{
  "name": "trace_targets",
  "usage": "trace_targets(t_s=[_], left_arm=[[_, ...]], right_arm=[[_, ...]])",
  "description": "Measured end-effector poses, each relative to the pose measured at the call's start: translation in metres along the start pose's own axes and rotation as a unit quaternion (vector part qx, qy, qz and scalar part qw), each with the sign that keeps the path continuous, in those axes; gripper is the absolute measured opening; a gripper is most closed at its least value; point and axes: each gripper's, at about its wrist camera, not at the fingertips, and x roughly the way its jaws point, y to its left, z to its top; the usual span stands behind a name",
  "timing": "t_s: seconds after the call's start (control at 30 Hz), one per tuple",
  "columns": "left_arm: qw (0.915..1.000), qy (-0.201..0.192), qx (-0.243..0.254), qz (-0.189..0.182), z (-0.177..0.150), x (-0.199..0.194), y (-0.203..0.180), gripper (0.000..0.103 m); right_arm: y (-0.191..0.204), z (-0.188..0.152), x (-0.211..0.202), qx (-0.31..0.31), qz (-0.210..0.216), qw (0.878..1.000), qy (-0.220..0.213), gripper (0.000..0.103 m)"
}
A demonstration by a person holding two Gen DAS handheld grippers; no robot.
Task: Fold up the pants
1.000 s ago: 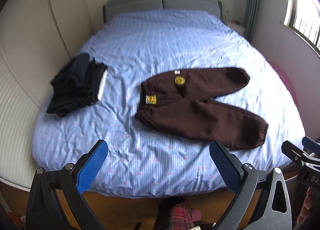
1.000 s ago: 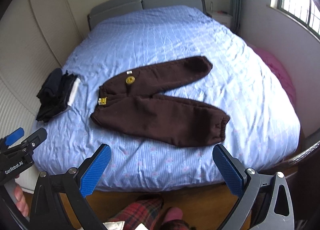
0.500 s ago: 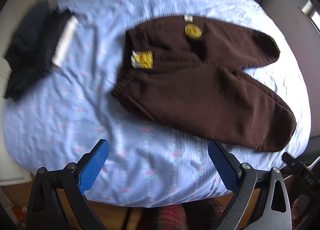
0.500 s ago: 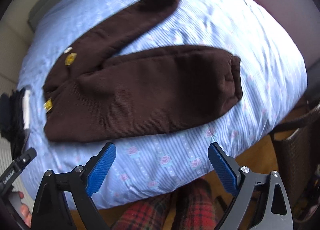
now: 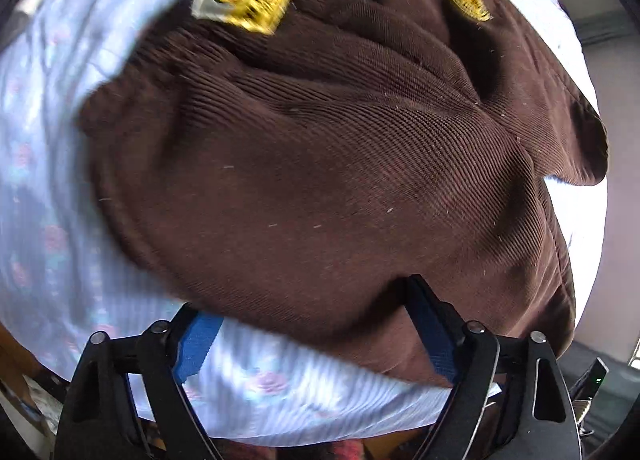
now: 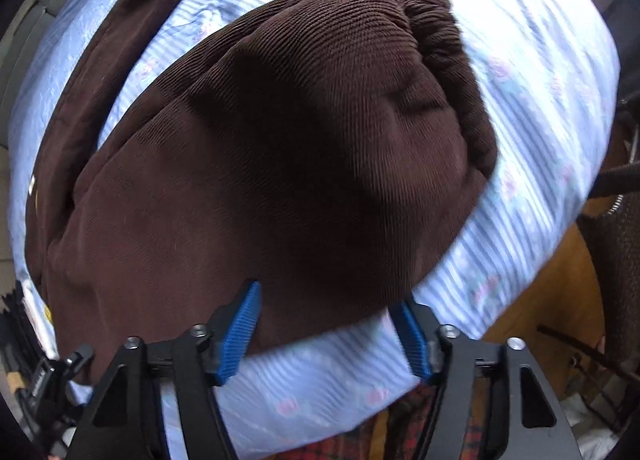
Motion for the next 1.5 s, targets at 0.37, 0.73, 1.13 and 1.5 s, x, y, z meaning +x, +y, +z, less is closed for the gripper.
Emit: trace_targets(t_s=[0.37, 0.73, 1.13, 1.5], left_arm=[[0.9968, -0.053, 0.037, 0.046, -0.028, -0.058, -0.048, 0.025], [0.9902, -0.119, 0.045, 0.058, -0.048, -0.148, -0.09, 0.023], [0.9878, -0.148, -0.023, 0.044, 0.067, -0.149, -0.111, 0.023], [0.991, -0.081, -0.076, 0.074, 0.172, -0.083, -0.115, 0.025]], right_arm=[[0.04, 0.036, -0.095, -0.127, 0.058, 0.99, -0.034, 0.014], [0.022, 0.033, -0.193, -0.147, 0.167, 0.974, -0.038, 0.012], [0.123, 0.161, -0.194, -0.115, 0.184, 0.972, -0.09, 0.012], [0.21, 0.264, -0.089, -0.124, 0.146, 0.981, -0.043, 0.012]])
